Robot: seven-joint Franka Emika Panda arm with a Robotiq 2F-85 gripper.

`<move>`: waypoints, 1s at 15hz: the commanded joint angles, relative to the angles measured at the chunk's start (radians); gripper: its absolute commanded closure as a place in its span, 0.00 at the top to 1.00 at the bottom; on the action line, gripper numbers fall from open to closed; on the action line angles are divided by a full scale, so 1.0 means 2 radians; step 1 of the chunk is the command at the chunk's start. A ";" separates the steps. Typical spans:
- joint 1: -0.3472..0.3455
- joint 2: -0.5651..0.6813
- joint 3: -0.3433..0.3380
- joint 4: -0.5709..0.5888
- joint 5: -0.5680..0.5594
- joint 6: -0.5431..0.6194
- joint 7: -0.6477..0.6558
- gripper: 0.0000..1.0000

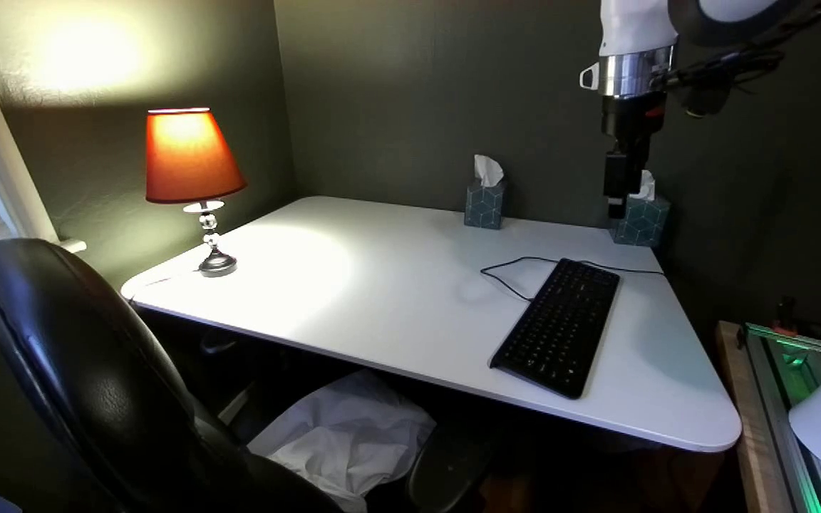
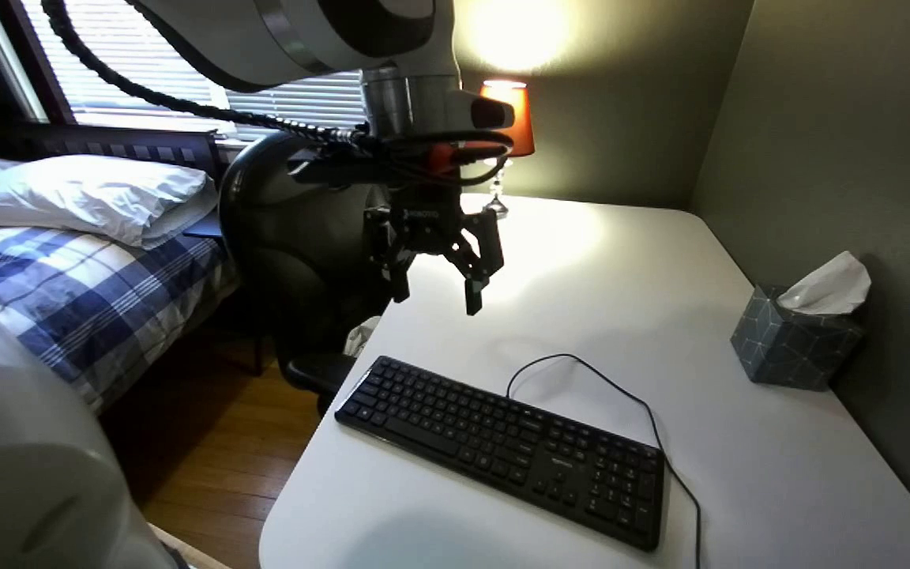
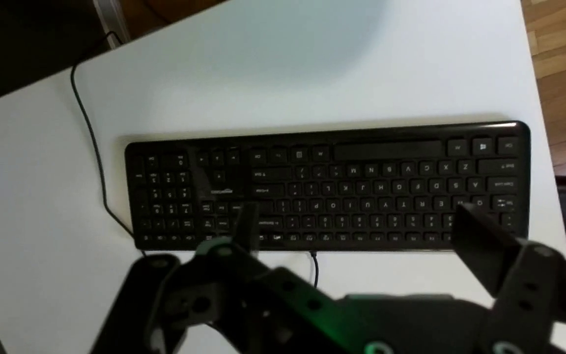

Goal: Press a key on the keyboard.

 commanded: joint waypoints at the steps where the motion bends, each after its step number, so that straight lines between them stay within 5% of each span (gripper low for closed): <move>1: 0.022 0.070 -0.024 0.014 0.015 0.034 -0.055 1.00; 9: 0.033 0.211 -0.041 0.067 0.051 0.071 -0.128 1.00; 15: 0.025 0.298 -0.037 0.110 0.090 0.065 -0.115 1.00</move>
